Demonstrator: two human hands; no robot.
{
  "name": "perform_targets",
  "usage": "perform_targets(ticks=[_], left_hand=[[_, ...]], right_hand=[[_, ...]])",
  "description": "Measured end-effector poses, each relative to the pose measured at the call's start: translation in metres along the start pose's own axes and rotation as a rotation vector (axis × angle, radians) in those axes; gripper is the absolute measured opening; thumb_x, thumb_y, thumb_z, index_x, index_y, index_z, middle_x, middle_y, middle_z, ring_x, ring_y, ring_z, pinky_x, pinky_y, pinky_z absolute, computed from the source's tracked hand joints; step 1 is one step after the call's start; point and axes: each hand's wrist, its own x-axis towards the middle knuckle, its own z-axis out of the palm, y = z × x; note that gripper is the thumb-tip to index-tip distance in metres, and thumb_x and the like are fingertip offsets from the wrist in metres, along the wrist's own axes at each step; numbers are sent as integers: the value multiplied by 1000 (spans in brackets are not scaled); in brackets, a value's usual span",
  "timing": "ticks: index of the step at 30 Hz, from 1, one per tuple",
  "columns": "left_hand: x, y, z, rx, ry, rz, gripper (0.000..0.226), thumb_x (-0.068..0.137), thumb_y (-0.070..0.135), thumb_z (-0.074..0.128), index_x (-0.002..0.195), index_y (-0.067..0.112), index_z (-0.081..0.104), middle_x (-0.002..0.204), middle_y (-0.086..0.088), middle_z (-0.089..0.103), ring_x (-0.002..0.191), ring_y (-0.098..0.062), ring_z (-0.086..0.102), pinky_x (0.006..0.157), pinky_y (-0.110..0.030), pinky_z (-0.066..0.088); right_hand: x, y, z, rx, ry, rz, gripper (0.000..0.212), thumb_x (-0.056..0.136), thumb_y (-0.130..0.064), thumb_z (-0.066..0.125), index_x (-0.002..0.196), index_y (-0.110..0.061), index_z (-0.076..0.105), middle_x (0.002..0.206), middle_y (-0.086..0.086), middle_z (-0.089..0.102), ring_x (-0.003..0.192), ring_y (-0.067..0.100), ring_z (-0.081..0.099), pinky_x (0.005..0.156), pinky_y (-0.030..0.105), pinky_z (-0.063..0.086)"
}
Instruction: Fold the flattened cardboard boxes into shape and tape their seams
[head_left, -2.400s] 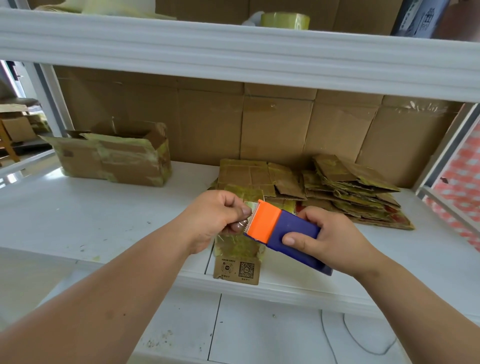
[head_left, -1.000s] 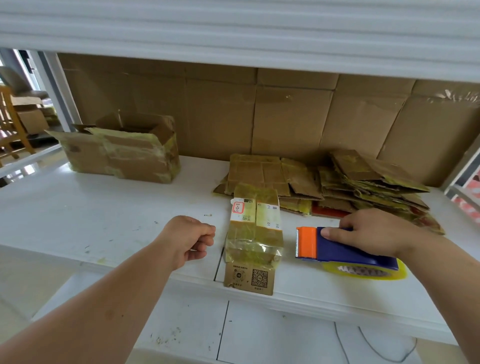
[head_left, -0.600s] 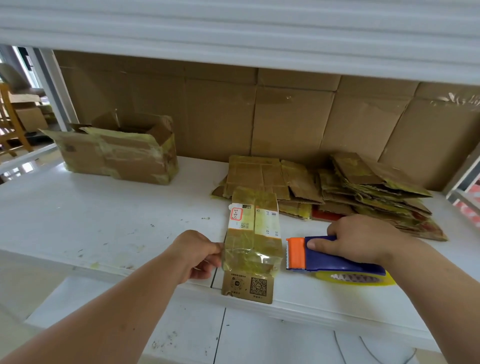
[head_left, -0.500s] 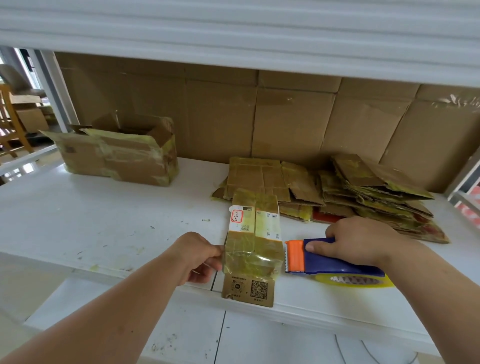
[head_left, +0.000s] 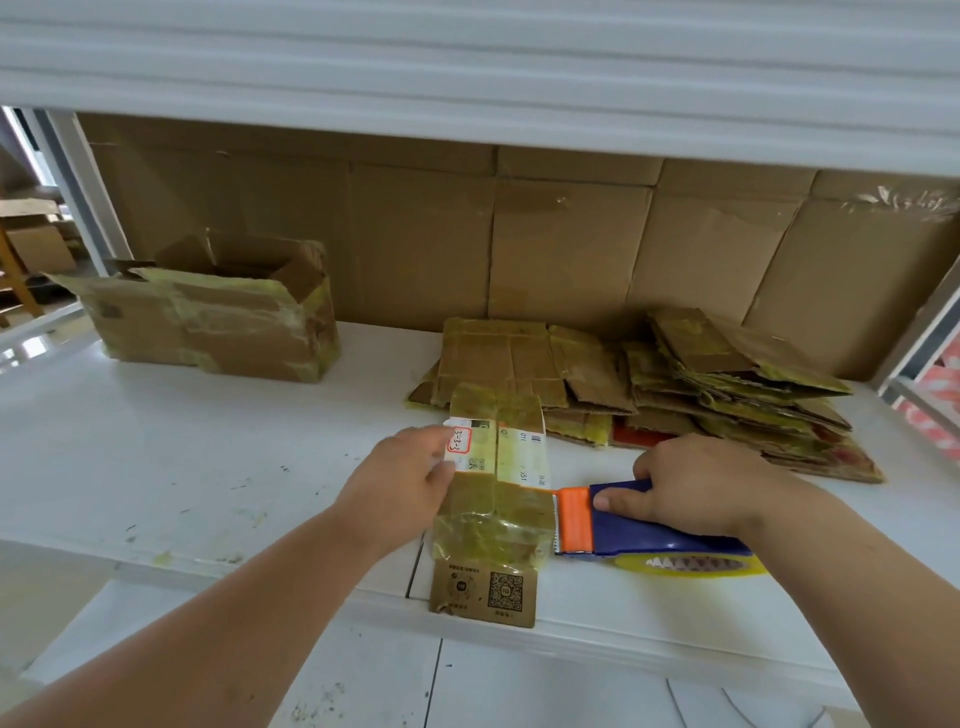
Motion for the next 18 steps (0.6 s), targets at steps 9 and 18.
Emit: perform_targets(ticks=[9, 18], left_hand=[[-3, 25, 31, 490, -292, 313, 66, 93, 65, 2, 153, 41, -11, 160, 12, -23, 147, -15, -27, 117, -36, -16], [3, 25, 24, 455, -414, 269, 94, 64, 78, -13, 151, 44, -13, 153, 20, -29, 143, -10, -31, 118, -35, -18]], right_hand=[[-9, 2, 0, 37, 0, -36, 65, 77, -88, 38, 75, -26, 56, 73, -4, 55, 71, 11, 52, 59, 28, 37], [-22, 36, 5, 183, 5, -61, 67, 72, -89, 42, 87, -28, 64, 81, -5, 61, 77, 10, 56, 66, 29, 42]])
